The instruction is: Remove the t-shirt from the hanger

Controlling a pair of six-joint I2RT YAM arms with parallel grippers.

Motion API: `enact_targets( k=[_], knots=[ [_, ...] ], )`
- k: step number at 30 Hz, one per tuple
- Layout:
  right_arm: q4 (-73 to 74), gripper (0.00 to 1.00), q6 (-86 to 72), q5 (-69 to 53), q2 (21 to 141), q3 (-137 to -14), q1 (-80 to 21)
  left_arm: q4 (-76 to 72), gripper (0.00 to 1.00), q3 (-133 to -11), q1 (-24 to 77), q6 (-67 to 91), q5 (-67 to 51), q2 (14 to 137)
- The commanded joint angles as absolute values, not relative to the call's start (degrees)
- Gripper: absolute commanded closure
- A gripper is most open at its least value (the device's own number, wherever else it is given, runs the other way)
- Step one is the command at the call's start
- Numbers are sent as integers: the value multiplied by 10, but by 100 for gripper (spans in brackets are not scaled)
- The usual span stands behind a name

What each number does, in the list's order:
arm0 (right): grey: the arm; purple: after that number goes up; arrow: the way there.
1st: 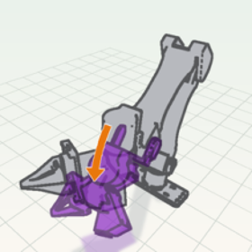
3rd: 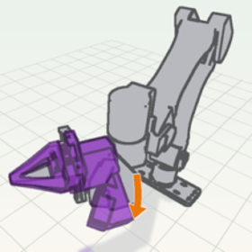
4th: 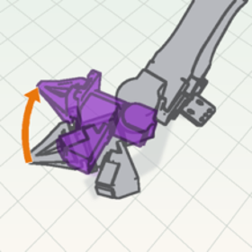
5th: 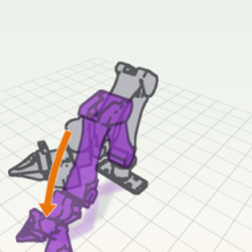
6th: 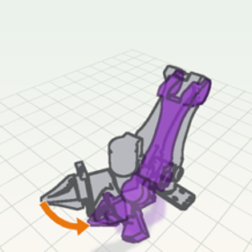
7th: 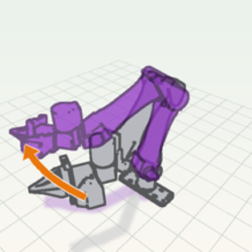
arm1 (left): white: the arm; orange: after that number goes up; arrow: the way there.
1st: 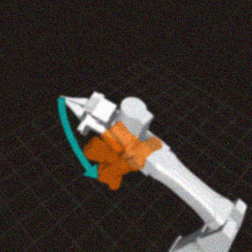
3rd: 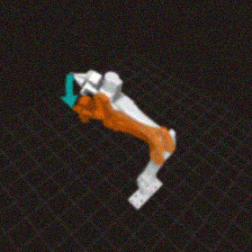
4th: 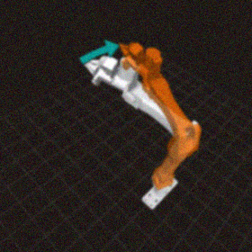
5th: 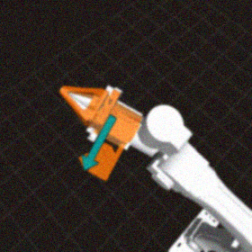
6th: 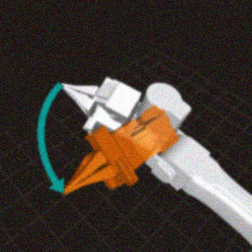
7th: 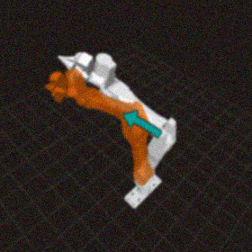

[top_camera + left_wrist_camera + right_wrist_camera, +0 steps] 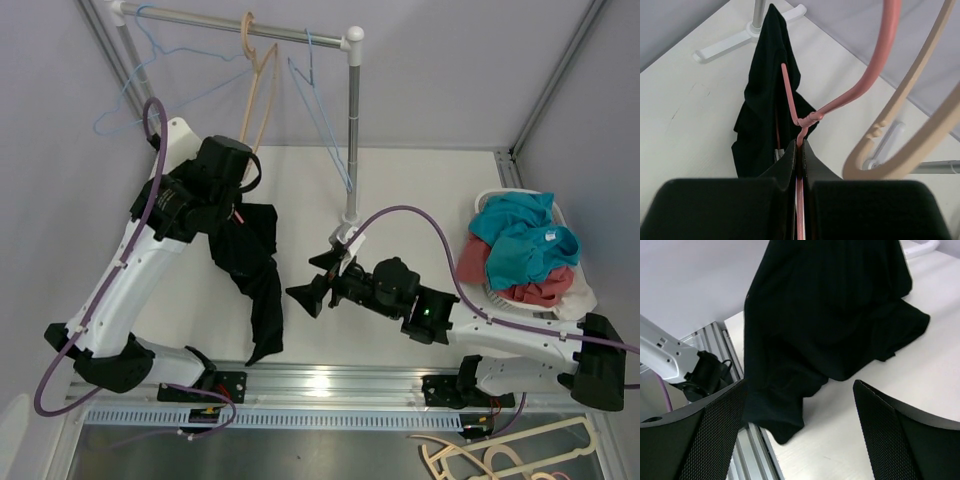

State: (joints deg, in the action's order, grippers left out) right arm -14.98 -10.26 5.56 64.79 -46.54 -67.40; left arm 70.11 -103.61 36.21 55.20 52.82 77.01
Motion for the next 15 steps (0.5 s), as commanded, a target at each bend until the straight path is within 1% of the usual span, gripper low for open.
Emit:
enact_targets(
  k=[1, 4, 9, 11, 12, 13, 15],
  knots=[
    [-276, 9, -105, 21, 659, -445, -679, 711, 99, -1092, 367, 577, 546, 785],
    [-306, 9, -117, 8, 669, -431, -679, 709, 99, -1114, 367, 572, 544, 795],
    [-351, 10, -124, -11, 722, -433, -679, 697, 99, -1121, 367, 567, 529, 797],
    [-378, 17, -129, -12, 745, -438, -680, 693, 99, -1114, 367, 565, 525, 795],
    [-386, 24, -129, -14, 769, -446, -680, 687, 99, -1111, 367, 564, 523, 794],
    [-395, 56, -130, -12, 782, -453, -682, 684, 99, -1101, 367, 563, 526, 788],
    [-383, 87, -130, -8, 803, -473, -680, 674, 99, -1086, 367, 560, 530, 782]
  ],
)
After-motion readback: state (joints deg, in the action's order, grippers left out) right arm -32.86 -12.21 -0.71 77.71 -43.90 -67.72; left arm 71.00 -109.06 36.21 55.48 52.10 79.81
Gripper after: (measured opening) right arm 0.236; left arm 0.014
